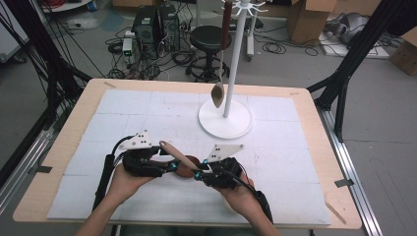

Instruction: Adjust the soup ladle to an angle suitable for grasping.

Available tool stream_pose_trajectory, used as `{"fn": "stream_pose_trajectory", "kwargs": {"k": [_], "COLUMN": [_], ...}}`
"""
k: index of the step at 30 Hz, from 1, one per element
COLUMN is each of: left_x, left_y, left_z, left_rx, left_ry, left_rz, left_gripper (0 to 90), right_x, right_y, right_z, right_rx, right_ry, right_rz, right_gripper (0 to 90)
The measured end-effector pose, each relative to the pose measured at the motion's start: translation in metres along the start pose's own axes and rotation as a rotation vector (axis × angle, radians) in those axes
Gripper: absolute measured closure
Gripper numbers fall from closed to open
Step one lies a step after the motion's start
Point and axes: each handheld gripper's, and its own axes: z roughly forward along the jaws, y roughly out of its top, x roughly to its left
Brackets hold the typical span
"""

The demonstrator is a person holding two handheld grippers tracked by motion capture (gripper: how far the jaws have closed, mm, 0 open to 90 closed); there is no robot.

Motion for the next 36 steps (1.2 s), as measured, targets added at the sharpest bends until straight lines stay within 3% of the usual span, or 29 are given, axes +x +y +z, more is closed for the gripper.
{"fn": "stream_pose_trajectory", "kwargs": {"k": [4,11,15,17,19,25,29,33,36], "left_x": [-0.001,-0.002,-0.004,-0.006,-0.007,-0.007,-0.010,-0.012,-0.015], "left_y": [0.001,0.005,0.008,0.010,0.011,0.014,0.019,0.023,0.025], "left_z": [0.001,0.001,0.001,0.001,0.001,0.000,0.000,-0.002,-0.003], "left_rx": [0.003,-0.004,-0.011,-0.017,-0.019,-0.038,-0.043,-0.062,-0.056], "left_ry": [0.007,-0.008,-0.014,-0.020,-0.020,-0.029,-0.036,-0.052,-0.057], "left_rz": [0.004,0.014,0.019,0.019,0.022,0.006,0.017,0.023,0.041], "left_gripper": [47.4,46.5,46.3,46.2,46.0,45.3,45.2,49.7,53.8], "right_x": [-0.006,-0.021,-0.024,-0.024,-0.021,-0.010,-0.002,0.002,-0.003], "right_y": [0.000,-0.002,-0.003,-0.003,-0.002,0.004,0.011,0.017,0.017], "right_z": [0.001,-0.003,-0.003,-0.002,-0.001,-0.003,-0.004,-0.006,-0.006], "right_rx": [0.026,0.023,0.024,0.028,0.030,0.037,0.035,0.018,0.007], "right_ry": [0.055,0.123,0.135,0.134,0.143,0.075,0.049,0.060,0.102], "right_rz": [0.027,0.095,0.117,0.116,0.108,0.067,0.042,0.027,0.040], "right_gripper": [61.0,61.0,61.4,64.7,74.3,75.8,76.1,75.7,73.7]}}
